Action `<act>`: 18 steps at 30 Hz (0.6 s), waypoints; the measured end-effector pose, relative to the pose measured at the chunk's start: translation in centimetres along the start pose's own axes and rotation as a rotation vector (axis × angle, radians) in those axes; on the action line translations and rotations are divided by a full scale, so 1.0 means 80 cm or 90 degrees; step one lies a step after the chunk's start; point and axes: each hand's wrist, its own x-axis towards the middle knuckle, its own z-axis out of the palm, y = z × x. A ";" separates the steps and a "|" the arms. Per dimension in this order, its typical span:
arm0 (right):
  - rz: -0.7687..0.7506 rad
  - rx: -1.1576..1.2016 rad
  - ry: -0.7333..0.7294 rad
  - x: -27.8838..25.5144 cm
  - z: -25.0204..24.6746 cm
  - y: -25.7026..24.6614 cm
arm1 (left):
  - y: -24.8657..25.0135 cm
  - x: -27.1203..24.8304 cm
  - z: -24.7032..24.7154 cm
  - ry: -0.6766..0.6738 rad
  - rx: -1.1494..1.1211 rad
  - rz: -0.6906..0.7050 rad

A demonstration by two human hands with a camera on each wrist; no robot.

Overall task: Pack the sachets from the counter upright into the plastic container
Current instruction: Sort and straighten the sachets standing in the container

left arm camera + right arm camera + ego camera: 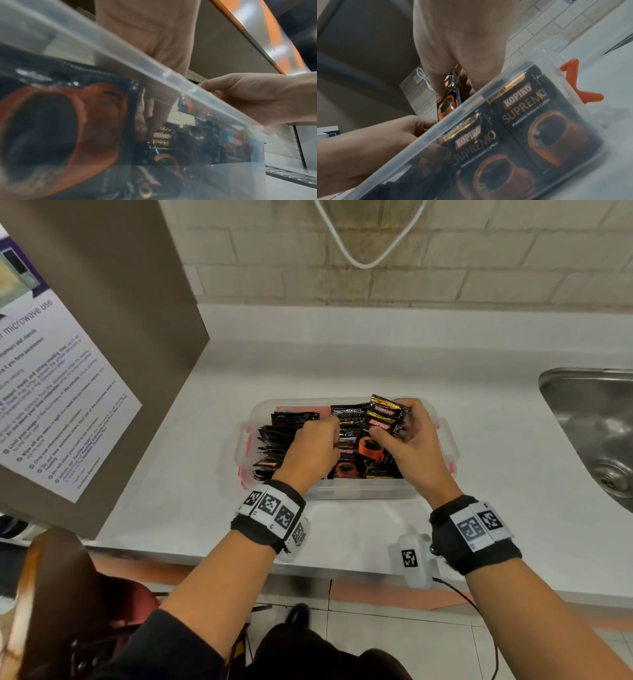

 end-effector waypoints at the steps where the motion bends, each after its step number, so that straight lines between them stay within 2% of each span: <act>1: 0.002 -0.001 -0.001 0.001 0.000 0.000 | 0.002 0.000 0.001 0.001 -0.002 -0.001; 8: 0.020 0.022 -0.013 0.005 -0.001 0.001 | -0.006 -0.001 -0.012 0.038 -0.051 0.024; 13: 0.024 0.026 -0.050 0.008 0.003 0.000 | 0.009 -0.003 -0.032 0.059 -0.331 0.039; 18: 0.003 0.002 -0.088 0.012 0.007 -0.006 | 0.018 -0.007 -0.033 0.042 -0.425 0.037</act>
